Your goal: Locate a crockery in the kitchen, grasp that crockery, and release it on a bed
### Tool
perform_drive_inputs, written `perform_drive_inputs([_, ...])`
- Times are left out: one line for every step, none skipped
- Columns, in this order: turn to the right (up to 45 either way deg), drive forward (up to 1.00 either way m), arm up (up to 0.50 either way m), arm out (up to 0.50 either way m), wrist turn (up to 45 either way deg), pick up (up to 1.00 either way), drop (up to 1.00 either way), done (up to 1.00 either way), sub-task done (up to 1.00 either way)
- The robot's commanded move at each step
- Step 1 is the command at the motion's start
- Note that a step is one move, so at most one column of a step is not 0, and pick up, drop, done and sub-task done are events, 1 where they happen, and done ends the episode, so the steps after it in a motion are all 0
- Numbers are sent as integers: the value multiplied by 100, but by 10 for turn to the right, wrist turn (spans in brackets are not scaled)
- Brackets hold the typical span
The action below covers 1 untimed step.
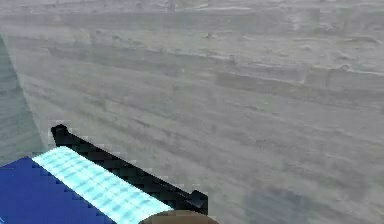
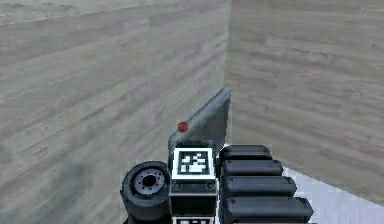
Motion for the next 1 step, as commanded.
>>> perform_drive_inputs([-240,0,0,0,0,0,0,0,0])
